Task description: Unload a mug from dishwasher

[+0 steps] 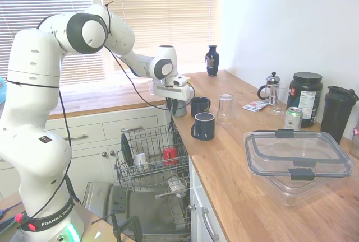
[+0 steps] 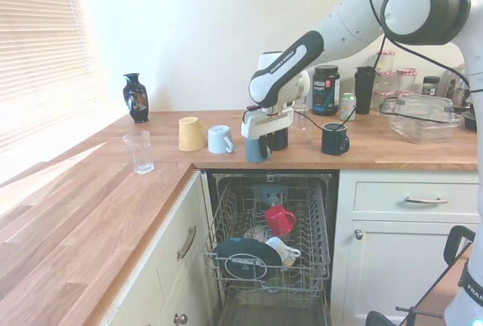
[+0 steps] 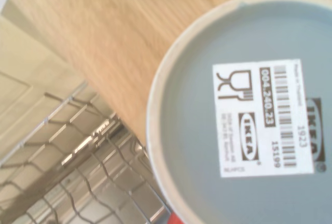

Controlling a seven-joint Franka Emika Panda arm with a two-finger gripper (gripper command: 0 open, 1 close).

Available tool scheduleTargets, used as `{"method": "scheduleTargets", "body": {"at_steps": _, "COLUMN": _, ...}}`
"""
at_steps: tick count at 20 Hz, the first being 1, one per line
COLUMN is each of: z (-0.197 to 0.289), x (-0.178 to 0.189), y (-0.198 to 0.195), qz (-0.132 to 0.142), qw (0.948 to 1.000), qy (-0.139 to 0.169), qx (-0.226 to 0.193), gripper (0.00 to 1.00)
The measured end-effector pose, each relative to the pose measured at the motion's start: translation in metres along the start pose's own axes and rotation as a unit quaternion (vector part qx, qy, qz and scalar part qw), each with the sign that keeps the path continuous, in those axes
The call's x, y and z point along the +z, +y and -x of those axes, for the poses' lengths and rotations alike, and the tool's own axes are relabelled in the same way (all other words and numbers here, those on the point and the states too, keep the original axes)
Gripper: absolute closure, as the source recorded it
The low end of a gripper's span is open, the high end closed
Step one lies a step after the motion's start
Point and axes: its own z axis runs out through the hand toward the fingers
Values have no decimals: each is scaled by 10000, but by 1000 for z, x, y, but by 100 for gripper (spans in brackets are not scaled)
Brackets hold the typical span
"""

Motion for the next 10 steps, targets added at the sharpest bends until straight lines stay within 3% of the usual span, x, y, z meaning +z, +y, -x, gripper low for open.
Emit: {"method": "scheduleTargets", "body": {"at_steps": 10, "z": -44, "x": 4, "y": -2, "qz": 111, "qw": 9998, "qy": -73, "qx": 124, "gripper": 100}}
